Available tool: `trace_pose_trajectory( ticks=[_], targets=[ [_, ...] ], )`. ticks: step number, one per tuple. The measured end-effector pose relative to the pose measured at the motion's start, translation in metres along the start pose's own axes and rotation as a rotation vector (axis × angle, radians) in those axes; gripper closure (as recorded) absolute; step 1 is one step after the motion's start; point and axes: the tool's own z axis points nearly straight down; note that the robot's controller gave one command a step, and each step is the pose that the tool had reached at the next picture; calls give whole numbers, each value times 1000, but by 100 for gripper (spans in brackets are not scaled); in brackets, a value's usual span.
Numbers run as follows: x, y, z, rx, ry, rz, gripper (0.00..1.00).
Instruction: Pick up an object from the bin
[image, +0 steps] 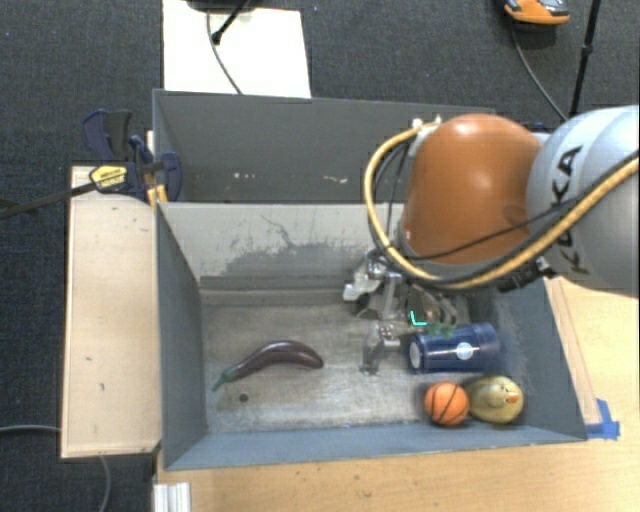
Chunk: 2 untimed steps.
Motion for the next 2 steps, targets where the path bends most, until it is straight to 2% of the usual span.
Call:
trace_pose_trajectory(
  ticks=[1, 2],
  targets=[
    [-2, -1, -4, -1, -8, 3, 0],
    [-4, 7, 36, -1, -16, -44, 0]
  ],
)
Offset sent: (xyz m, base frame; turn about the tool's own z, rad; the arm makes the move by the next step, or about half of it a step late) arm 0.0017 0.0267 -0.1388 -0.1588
